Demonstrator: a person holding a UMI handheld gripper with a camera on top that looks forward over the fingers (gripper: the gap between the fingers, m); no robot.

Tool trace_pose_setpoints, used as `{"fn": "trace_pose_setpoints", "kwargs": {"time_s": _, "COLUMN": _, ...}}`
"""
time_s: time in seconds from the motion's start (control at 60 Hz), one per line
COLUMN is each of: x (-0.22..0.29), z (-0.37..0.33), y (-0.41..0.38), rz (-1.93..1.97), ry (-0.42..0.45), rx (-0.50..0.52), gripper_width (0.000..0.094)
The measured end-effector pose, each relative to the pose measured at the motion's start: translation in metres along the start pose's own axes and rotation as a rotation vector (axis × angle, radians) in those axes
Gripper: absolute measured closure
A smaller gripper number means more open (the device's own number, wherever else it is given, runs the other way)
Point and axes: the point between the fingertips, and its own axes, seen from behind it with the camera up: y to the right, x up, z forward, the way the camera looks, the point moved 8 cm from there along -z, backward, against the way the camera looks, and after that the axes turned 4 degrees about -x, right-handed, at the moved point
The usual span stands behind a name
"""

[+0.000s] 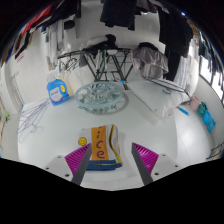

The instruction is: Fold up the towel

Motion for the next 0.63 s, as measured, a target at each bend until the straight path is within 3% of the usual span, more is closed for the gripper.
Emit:
{"fn": "trace_pose_setpoints", "kwargs": {"time_s": 0.267, "x": 0.016, "z": -0.161, "y": 0.026, "rz": -0.007, "ry": 0.036, "rx": 0.019, "gripper_width": 0.0089}}
{"fn": "trace_pose_setpoints", "kwargs": {"time_s": 0.633, "x": 0.0, "z": -0.192, "y": 0.029, "rz": 0.002, "ry": 0.046, "rx": 0.001, "gripper_width": 0.0086}}
